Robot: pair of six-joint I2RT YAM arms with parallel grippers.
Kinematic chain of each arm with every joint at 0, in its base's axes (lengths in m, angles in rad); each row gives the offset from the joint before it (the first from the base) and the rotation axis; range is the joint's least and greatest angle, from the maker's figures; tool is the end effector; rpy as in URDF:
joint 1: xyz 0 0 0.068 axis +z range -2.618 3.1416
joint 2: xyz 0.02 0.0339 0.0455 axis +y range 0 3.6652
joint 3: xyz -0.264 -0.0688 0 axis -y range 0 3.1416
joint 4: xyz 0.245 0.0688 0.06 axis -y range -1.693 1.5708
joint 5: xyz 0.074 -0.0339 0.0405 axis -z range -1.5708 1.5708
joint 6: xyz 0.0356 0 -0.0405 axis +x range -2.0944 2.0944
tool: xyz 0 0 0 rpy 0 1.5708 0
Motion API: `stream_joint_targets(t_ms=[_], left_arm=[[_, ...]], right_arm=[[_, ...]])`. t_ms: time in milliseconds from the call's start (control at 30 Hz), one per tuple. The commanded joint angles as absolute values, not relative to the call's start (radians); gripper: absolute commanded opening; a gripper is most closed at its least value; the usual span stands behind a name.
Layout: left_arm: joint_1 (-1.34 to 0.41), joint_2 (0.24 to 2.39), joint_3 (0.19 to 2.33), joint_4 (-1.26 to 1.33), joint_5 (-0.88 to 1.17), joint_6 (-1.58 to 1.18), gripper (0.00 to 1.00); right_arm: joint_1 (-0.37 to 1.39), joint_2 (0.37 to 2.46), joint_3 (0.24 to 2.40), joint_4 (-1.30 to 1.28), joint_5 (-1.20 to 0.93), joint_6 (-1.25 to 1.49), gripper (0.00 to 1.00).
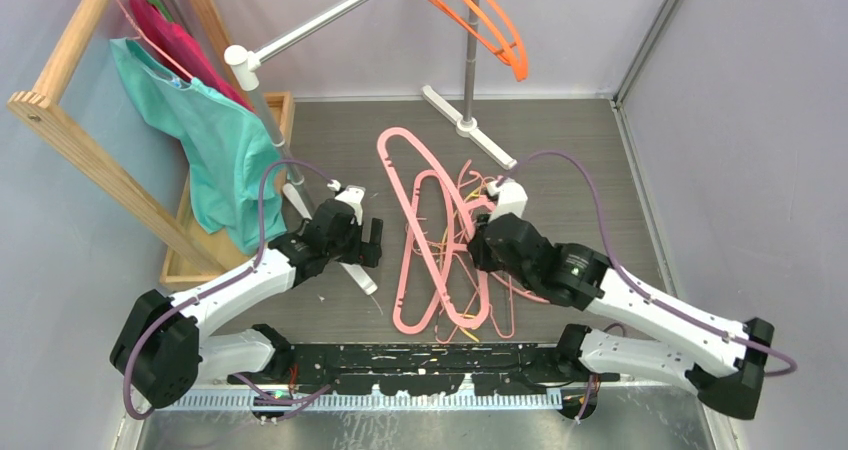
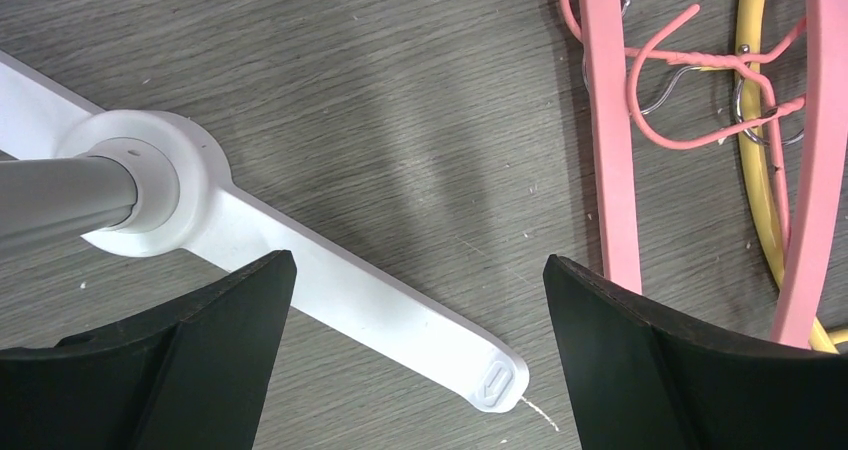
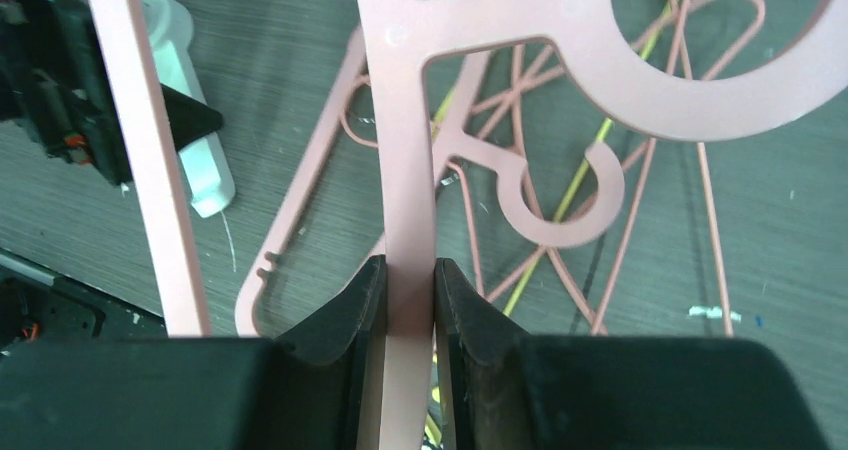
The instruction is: Organize the hangers
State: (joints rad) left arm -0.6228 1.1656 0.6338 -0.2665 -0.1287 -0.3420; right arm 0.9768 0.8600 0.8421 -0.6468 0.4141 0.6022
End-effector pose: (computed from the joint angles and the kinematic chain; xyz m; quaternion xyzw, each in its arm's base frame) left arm 0.1926 -0.1327 0.2053 0.1054 0.9187 -0.1216 0.3607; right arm 0.1113 0.1392 0.3034 -0.0754 0.8813 0.1740 0.4329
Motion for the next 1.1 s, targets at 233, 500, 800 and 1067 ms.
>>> stream_joint_targets(t_ms=[233, 500, 800, 1067], left_arm=[[-0.622, 1.146, 0.629, -0.224, -0.110, -0.361, 0.98], [-0.624, 1.160, 0.612, -0.199, -0.081, -0.371, 0.98], [-0.624, 1.166, 0.619, -0.183, -0.075, -0.377, 0.98], [-0.624, 1.160, 0.614, -0.183, -0.071, -0.377, 0.98]], right_arm=[[1.114, 1.193, 1.290, -0.596, 0.808, 0.338, 0.01], [1.114, 1.325, 1.470, -0.450, 1.009, 0.055, 0.01], [1.112, 1.513, 1.707, -0.179, 1.004, -0.301, 0.01], [1.072, 1.673, 1.876, -0.035, 0.971, -0.512, 0.01]])
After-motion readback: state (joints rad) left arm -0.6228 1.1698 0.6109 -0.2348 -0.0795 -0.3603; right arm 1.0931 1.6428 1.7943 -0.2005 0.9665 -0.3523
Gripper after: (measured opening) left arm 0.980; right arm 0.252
